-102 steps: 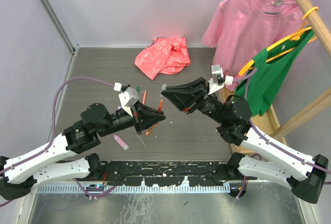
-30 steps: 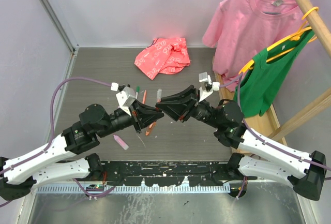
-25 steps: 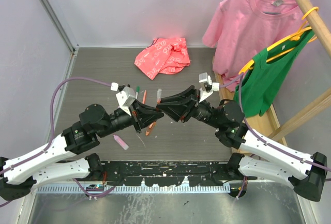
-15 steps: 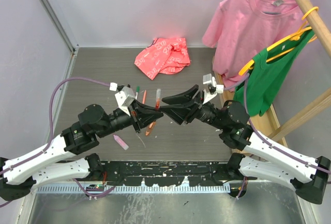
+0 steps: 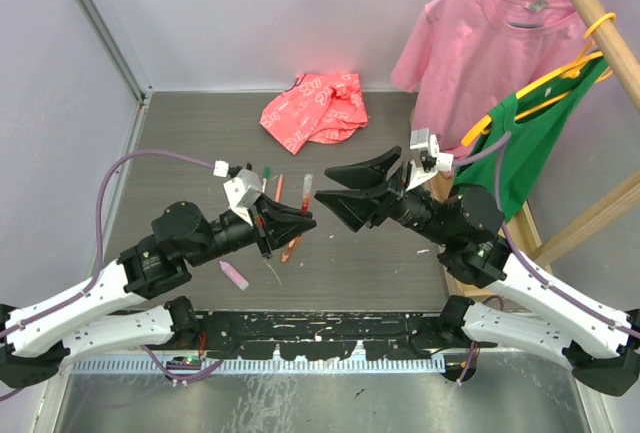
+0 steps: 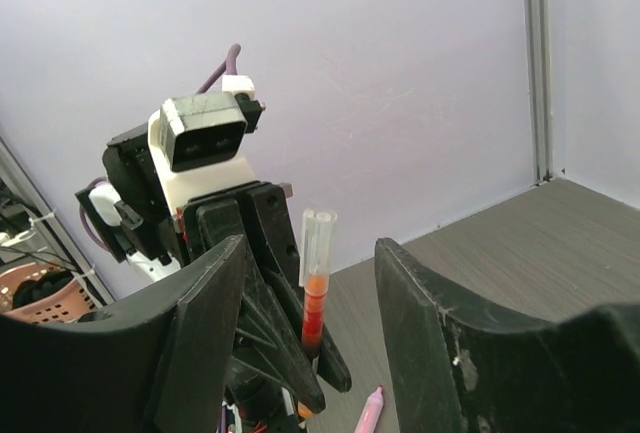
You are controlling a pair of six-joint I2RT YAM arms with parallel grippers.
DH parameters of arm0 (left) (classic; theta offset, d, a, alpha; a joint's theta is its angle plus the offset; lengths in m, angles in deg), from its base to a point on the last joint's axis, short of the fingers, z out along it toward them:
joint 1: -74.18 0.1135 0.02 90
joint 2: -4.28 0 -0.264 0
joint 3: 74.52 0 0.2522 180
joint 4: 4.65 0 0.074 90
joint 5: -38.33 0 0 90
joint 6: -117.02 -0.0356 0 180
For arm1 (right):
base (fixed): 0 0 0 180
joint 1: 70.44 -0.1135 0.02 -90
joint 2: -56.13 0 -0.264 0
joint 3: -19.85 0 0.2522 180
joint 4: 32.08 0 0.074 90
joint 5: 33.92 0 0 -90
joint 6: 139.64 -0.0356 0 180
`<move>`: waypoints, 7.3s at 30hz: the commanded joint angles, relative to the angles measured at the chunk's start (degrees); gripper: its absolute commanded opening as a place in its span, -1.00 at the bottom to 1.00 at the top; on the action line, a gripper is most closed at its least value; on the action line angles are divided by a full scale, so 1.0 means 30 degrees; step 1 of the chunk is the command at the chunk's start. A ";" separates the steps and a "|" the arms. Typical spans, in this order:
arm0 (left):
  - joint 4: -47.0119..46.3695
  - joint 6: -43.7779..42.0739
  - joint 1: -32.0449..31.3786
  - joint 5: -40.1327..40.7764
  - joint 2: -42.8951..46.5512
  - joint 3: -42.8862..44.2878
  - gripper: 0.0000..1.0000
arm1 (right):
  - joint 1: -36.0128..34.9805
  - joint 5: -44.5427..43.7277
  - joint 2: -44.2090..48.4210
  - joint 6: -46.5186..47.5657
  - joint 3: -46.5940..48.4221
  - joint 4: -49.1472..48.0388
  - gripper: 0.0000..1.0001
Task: Insert the pens into the pen caps
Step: Press the pen cap onto the pen.
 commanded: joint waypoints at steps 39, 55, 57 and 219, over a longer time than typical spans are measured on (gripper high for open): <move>-0.0486 -0.0554 -0.0017 -0.0487 -0.0390 0.0991 -1.00 | -0.0068 0.0244 -0.1294 -0.0430 0.1316 0.0713 -0.82; -0.0822 -0.1254 -0.0039 0.0894 -0.0459 0.2853 -1.00 | -0.0083 0.1294 -0.1784 -0.0719 0.0750 0.1684 -1.00; -0.0630 -0.1536 -0.0008 0.0890 -0.0593 0.3467 -1.00 | -0.0150 0.1296 -0.1814 -0.0639 0.0678 0.2077 -1.00; 0.2436 -0.0490 -0.0034 -0.5560 -0.0945 0.3162 -1.00 | -0.7601 -0.9362 -0.0302 0.6352 0.4075 0.4046 0.30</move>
